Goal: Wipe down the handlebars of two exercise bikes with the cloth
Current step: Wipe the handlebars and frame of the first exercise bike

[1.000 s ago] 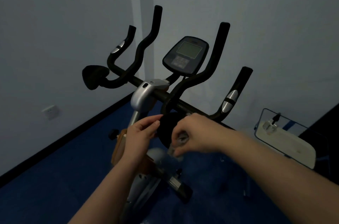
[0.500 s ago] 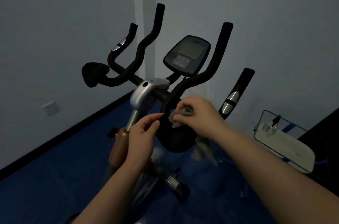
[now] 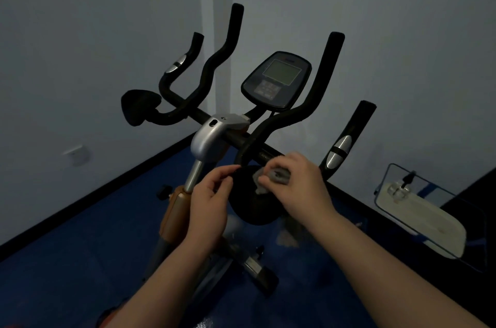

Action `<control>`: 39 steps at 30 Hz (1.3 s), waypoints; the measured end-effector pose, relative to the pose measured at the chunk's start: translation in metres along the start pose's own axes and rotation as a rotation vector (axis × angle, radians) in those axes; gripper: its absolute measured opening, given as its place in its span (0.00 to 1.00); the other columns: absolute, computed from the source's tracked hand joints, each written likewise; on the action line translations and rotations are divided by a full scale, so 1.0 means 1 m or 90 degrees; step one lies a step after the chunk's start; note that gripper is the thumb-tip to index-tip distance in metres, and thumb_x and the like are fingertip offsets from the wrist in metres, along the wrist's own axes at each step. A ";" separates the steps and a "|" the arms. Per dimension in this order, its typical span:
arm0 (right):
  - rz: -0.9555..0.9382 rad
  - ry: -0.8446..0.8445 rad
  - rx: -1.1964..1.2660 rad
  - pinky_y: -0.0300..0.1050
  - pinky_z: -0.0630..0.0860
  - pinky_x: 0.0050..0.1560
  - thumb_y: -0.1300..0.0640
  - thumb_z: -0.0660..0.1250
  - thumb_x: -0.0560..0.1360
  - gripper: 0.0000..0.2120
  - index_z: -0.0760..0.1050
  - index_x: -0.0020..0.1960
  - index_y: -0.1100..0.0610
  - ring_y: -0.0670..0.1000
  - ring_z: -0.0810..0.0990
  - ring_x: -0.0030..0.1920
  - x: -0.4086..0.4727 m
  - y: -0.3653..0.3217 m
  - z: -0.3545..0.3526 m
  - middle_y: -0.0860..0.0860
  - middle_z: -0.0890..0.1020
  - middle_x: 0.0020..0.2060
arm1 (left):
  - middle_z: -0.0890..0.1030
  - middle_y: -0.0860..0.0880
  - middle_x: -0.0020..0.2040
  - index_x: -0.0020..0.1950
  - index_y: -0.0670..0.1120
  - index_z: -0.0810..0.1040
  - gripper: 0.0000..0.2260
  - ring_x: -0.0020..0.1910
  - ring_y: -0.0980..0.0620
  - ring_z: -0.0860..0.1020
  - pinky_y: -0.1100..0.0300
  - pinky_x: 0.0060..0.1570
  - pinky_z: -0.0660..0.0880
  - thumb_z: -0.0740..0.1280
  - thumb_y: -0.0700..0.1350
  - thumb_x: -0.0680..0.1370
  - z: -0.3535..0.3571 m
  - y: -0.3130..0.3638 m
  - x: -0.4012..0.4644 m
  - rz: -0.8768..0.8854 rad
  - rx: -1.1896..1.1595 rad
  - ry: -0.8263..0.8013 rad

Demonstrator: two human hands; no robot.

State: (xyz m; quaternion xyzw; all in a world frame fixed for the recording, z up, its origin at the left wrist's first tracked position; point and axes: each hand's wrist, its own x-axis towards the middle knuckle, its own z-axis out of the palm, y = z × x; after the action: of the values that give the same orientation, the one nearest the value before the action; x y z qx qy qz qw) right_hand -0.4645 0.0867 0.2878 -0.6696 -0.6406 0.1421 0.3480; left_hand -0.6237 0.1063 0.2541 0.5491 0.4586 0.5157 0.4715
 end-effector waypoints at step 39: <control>0.059 0.094 -0.042 0.40 0.74 0.44 0.50 0.72 0.72 0.06 0.80 0.47 0.51 0.46 0.76 0.46 -0.027 -0.002 -0.001 0.47 0.76 0.45 | 0.83 0.48 0.53 0.57 0.48 0.81 0.10 0.53 0.55 0.81 0.61 0.51 0.78 0.65 0.40 0.78 0.004 -0.011 0.004 -0.006 -0.017 -0.018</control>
State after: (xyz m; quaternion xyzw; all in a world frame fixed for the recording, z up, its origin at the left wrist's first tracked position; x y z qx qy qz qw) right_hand -0.4696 0.0606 0.2828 -0.7181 -0.5859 0.0874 0.3652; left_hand -0.6195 0.1112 0.2434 0.5476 0.4474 0.5116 0.4881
